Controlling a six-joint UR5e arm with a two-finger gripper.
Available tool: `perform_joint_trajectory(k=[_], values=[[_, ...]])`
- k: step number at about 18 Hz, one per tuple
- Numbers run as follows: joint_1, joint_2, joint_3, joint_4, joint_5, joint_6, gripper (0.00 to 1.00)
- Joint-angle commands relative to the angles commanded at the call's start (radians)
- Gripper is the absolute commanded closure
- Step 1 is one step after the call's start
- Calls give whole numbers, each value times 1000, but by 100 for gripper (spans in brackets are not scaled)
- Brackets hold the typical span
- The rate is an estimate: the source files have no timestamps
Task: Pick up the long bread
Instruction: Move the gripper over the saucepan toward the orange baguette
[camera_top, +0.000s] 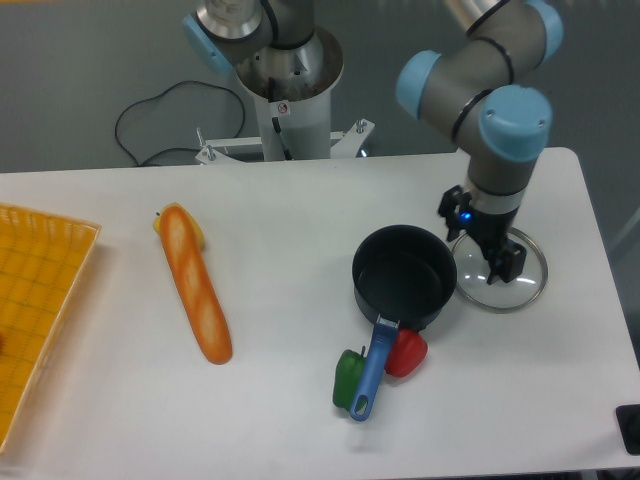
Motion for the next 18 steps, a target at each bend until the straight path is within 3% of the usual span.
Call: perform_joint_trajectory(k=[3, 8, 18], values=[[-28, -2, 5, 11, -25, -244, 0], [-86, 0, 2, 9, -23, -370, 0], [-232, 5, -23, -5, -13, -913, 0]])
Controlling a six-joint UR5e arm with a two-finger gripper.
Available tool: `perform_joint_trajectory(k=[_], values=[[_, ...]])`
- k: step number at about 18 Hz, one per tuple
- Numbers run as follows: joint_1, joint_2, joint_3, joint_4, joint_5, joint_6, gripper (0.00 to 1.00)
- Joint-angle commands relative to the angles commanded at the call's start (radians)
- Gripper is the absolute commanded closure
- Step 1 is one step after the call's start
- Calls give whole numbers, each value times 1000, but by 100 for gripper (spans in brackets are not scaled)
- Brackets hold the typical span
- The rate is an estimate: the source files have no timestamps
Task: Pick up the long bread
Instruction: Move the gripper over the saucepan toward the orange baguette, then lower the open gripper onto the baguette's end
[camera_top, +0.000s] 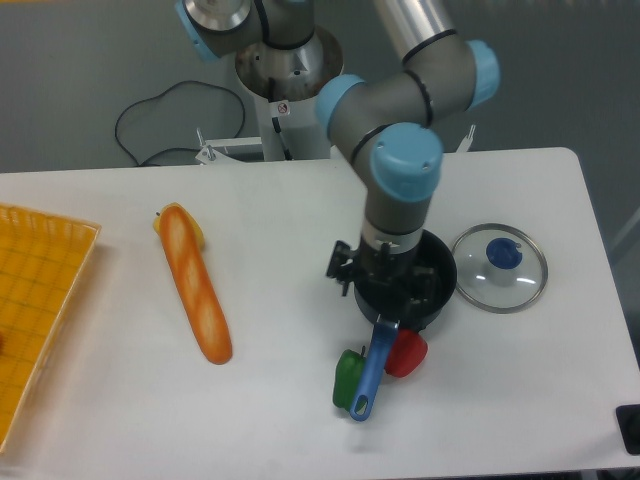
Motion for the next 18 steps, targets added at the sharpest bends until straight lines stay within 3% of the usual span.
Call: perform_joint_trajectory(k=[2, 5, 7, 13, 18], values=[[-23, 9, -9, -3, 17, -63, 0], [-98, 5, -8, -69, 113, -119, 0], [-144, -4, -8, -71, 147, -187, 0], [-245, -23, 0, -61, 123, -327, 0], [-285, -34, 4, -58, 103, -413, 0]])
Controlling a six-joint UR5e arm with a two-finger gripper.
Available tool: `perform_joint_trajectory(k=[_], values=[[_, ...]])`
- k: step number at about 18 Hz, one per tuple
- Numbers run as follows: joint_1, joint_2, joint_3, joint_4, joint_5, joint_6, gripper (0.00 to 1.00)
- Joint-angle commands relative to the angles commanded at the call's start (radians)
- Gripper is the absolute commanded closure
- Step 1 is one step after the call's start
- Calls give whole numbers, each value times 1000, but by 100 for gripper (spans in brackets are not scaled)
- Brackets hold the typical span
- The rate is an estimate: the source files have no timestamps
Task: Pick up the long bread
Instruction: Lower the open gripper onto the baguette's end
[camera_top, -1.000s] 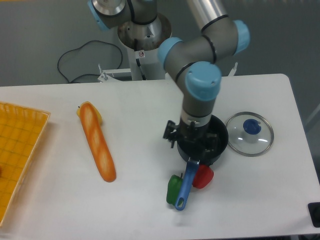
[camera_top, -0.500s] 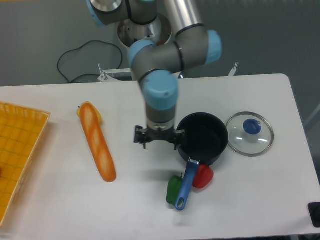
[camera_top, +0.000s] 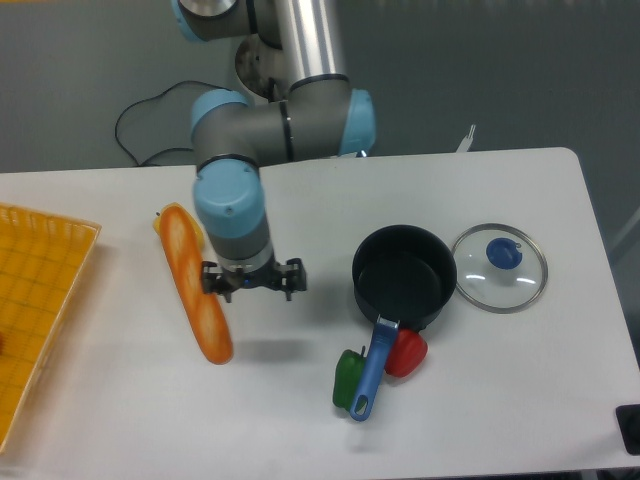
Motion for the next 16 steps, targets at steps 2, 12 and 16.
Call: perform_joint_trajectory(k=[2, 12, 16], values=[[-12, -8, -2, 6, 0, -15, 0], [-60, -114, 0, 98, 2, -52, 0], [-61, -135, -3, 118, 2, -68, 0]])
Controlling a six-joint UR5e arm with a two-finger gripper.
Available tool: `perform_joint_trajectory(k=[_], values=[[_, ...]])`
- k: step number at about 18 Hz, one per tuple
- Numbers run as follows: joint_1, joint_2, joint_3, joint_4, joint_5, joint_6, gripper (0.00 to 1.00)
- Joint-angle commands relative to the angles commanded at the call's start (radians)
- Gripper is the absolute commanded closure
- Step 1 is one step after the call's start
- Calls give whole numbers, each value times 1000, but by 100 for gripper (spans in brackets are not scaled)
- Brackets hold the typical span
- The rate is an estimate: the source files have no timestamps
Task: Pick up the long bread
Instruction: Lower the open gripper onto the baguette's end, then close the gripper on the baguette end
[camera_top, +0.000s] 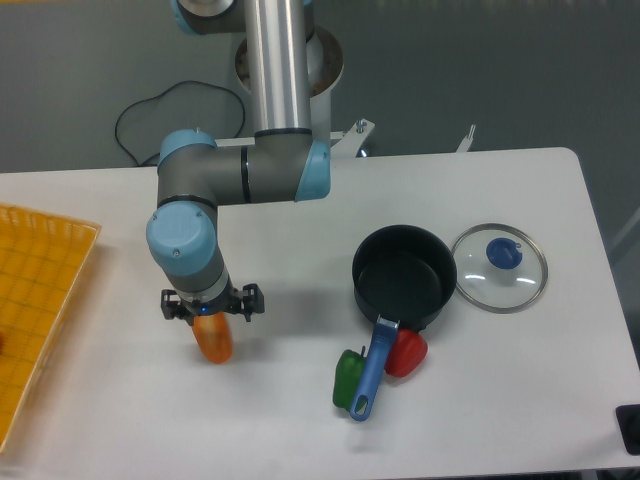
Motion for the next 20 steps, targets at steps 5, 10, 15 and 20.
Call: perform_joint_trajectory(k=[5, 10, 15, 20], values=[[-8, -14, 2, 11, 0, -3, 0], [-15, -18, 2, 11, 0, -15, 0], [-26, -34, 5, 11, 2, -20, 0], [-28, -40, 5, 11, 2, -18, 2]])
